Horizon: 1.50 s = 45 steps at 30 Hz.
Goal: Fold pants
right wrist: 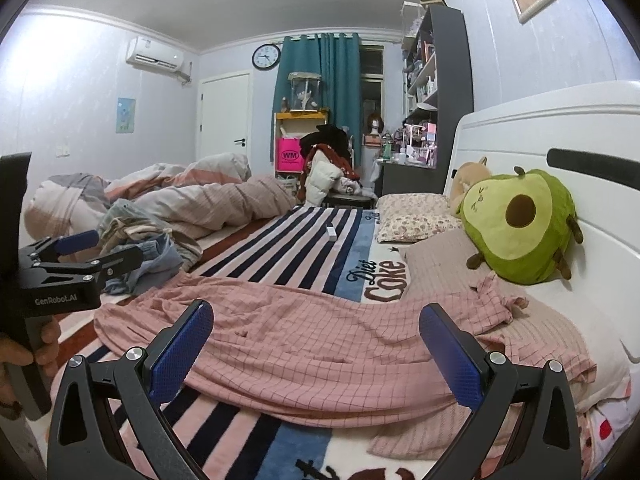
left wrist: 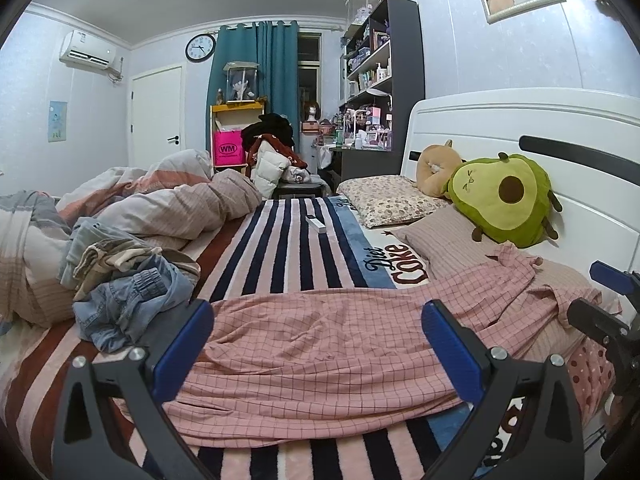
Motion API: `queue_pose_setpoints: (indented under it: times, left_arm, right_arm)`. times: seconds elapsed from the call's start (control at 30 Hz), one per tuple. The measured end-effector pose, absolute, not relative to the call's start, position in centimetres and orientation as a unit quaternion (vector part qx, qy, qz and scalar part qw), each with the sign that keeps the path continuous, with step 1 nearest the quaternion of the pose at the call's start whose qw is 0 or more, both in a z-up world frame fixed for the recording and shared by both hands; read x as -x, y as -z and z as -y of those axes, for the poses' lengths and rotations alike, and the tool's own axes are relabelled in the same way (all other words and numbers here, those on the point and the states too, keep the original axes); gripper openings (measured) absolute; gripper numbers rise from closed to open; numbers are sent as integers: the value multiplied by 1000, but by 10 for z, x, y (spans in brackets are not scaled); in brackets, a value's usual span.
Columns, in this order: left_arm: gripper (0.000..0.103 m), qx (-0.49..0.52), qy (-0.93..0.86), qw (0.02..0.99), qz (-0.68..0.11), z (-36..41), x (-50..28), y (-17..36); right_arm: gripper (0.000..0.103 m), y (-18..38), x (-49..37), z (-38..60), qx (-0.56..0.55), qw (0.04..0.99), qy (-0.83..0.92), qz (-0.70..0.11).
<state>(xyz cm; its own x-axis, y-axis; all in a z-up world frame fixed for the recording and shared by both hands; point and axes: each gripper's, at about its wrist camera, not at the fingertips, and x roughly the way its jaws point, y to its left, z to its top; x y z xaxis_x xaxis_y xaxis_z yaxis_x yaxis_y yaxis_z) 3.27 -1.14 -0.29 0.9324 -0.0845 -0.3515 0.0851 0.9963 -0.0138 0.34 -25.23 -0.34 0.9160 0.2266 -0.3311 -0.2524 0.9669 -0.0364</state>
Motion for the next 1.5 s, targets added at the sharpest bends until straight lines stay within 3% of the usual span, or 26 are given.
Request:
queue_pose_setpoints:
  times: [0.67,0.93,1.17,1.3,1.4,1.5]
  left_arm:
    - [102,-2,36,982,-183,7,-35,13]
    - [102,23,43,970,-236,-16,-57,40]
    - [102,110,76,943,-306,-73,-74,94]
    - [102,146,51,924,-350,-99,-83,135]
    - [99,169,44,910,-376,-112,-88,160]
    - [95,179,38,901,-394,-118,-95,179]
  right_arm:
    - [103,10,1,253,45,982,-67,-173]
    - [102,37,-17,264,5,970,-89,-227]
    - [101,88,-43,306,-70,945,-87,-308]
    - [72,116,-56,330,-97,931,-62,-346]
    - [61,132,-64,349,-111,924,-36,-363]
    - [41,139,-72,367,-114,919,3,-377]
